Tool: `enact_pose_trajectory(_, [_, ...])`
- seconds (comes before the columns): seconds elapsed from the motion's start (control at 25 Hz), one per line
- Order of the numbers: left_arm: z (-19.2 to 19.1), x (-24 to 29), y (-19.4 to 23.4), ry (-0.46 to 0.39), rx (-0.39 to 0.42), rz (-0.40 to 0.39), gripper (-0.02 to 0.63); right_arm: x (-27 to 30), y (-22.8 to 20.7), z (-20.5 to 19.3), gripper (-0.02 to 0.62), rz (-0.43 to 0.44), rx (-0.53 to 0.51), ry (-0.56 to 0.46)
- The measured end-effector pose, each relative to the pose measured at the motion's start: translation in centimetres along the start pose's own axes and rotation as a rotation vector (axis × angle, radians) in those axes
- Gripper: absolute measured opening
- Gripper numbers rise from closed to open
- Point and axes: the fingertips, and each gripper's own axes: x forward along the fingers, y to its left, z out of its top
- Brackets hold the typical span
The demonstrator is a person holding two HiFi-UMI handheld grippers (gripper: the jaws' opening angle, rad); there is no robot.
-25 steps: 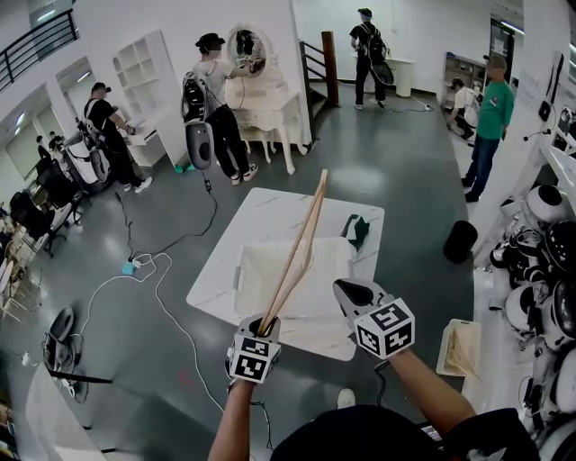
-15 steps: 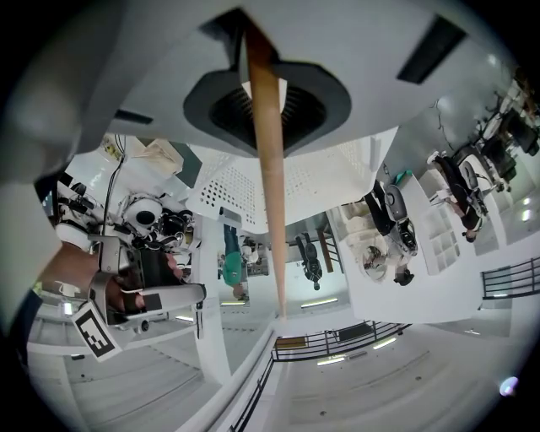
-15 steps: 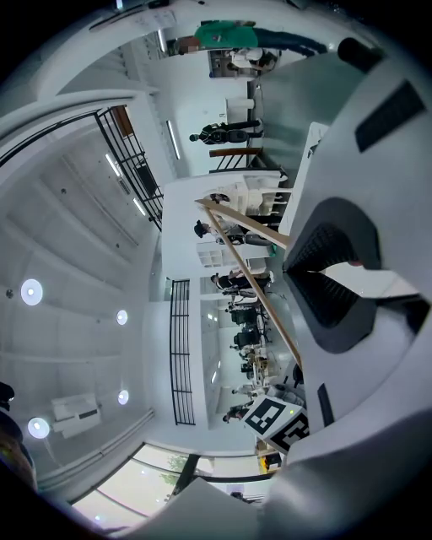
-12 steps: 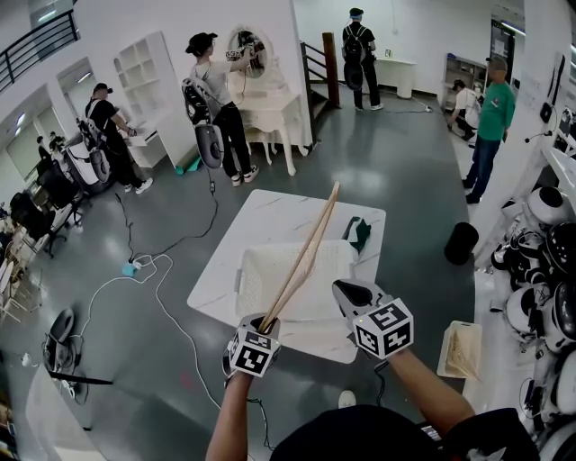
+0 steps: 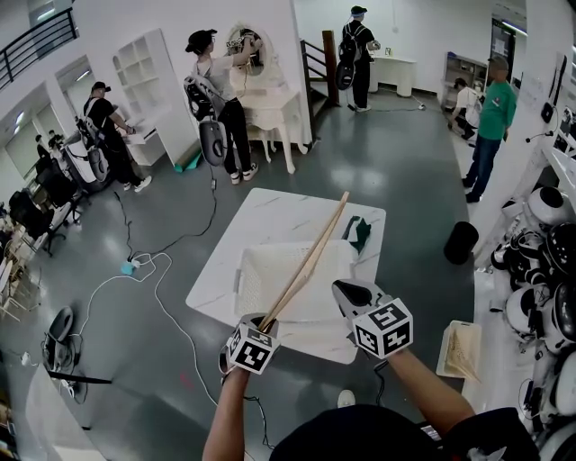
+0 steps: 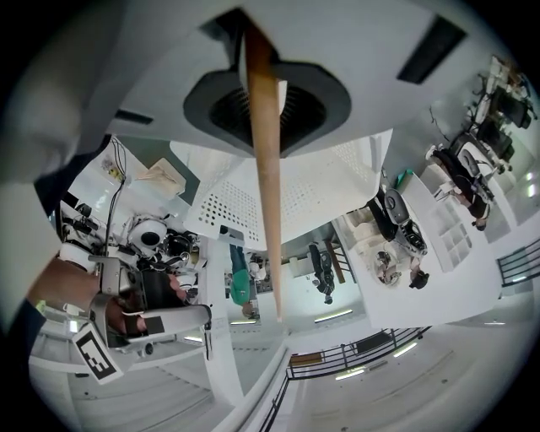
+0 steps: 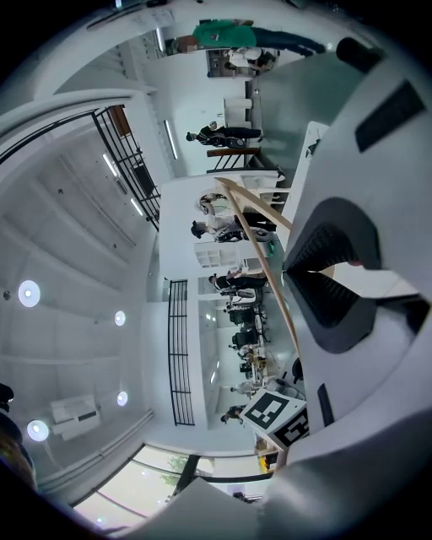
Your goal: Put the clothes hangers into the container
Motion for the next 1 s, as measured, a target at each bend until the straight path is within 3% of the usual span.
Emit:
enact_pose_trajectory(0.48, [-1.0, 0.4, 0.2, 0.116, 0.038, 0.004, 0.054, 0.5, 0.0, -0.3, 0.018, 0.009, 0.005, 0.008])
enact_pose_trajectory(1.0, [-2.0, 1.0, -0.4, 0.178, 0.070, -0.005, 0.054, 0.6, -0.1, -1.1, 0.018, 0.005, 0.018, 0.020])
